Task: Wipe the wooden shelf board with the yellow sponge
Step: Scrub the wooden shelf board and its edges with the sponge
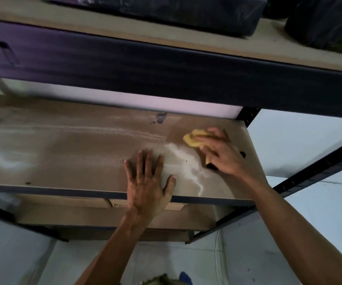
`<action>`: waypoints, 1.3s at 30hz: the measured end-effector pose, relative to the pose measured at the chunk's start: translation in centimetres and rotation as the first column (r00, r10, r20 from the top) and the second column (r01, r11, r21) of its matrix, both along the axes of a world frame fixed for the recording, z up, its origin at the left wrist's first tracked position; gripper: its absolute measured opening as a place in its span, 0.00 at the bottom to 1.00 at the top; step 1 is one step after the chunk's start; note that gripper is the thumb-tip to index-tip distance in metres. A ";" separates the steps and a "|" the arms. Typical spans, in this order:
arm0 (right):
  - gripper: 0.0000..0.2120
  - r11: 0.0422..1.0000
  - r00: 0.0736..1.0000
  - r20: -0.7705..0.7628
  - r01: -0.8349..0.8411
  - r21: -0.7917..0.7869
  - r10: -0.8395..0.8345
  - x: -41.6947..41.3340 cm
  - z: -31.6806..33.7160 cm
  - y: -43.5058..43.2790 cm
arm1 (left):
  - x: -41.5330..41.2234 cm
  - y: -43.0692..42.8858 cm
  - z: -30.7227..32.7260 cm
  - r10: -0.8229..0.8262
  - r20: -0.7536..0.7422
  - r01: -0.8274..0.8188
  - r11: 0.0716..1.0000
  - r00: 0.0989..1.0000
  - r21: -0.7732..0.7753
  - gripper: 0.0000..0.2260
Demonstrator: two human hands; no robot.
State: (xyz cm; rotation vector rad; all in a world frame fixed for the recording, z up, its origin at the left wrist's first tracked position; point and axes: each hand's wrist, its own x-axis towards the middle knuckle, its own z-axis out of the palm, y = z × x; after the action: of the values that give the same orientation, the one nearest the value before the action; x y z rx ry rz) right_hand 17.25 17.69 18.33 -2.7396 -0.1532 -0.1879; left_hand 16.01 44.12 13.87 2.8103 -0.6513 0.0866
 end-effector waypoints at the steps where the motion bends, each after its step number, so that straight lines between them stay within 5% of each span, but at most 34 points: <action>1: 0.20 0.995 0.993 0.056 0.102 -0.006 -0.102 0.7 0.3 -1.2 | 0.0 -0.1 0.1 0.003 -0.004 -0.003 1.000 1.000 0.010 0.35; 4: 0.23 0.921 0.928 -0.004 0.369 -0.128 -0.372 2.1 0.2 -3.6 | -0.2 0.0 0.2 0.012 -0.010 -0.012 1.000 1.000 0.024 0.34; 6: 0.24 0.901 0.906 -0.098 0.390 -0.189 -0.413 1.8 -0.9 -3.4 | -0.2 0.0 0.2 0.014 -0.008 -0.013 0.999 1.000 0.032 0.34; 14: 0.23 0.978 0.999 -0.019 -0.045 -0.204 0.042 -2.5 -1.2 1.8 | -0.2 -0.1 0.4 0.005 -0.012 -0.005 1.000 1.000 0.031 0.34; 17: 0.21 0.926 0.957 0.140 0.281 -0.252 -0.252 -2.4 0.1 -1.7 | -0.2 -0.2 0.3 0.011 -0.019 -0.010 0.999 1.000 0.034 0.34; 21: 0.23 0.739 0.760 0.027 0.640 -0.210 -0.649 -3.6 -0.7 -2.4 | -0.1 -0.2 0.3 0.018 -0.026 -0.017 0.999 0.999 0.039 0.34; 29: 0.25 0.978 0.990 -0.033 0.132 -0.161 -0.139 -4.5 -1.4 4.4 | -0.3 -0.1 0.3 0.001 -0.054 0.002 0.998 0.999 0.056 0.34; 32: 0.26 0.919 0.930 0.041 0.367 -0.144 -0.365 -3.5 -1.0 0.5 | -0.3 -0.1 0.4 0.008 -0.052 -0.004 0.998 0.999 0.064 0.33; 35: 0.26 0.800 0.806 -0.047 0.576 -0.166 -0.590 -2.6 -1.0 -2.3 | -0.3 -0.3 0.6 0.010 -0.056 -0.006 0.997 0.998 0.075 0.33; 39: 0.24 0.891 0.897 -0.120 0.391 -0.229 -0.425 -2.1 -1.5 1.6 | -0.3 -0.4 0.5 0.016 -0.047 -0.013 0.998 0.999 0.061 0.33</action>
State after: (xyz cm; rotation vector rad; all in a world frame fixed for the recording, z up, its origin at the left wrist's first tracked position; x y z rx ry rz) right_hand 15.12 19.28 16.83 -2.9395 0.4851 -0.0563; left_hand 15.70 43.75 14.32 2.8660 -0.6335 0.0031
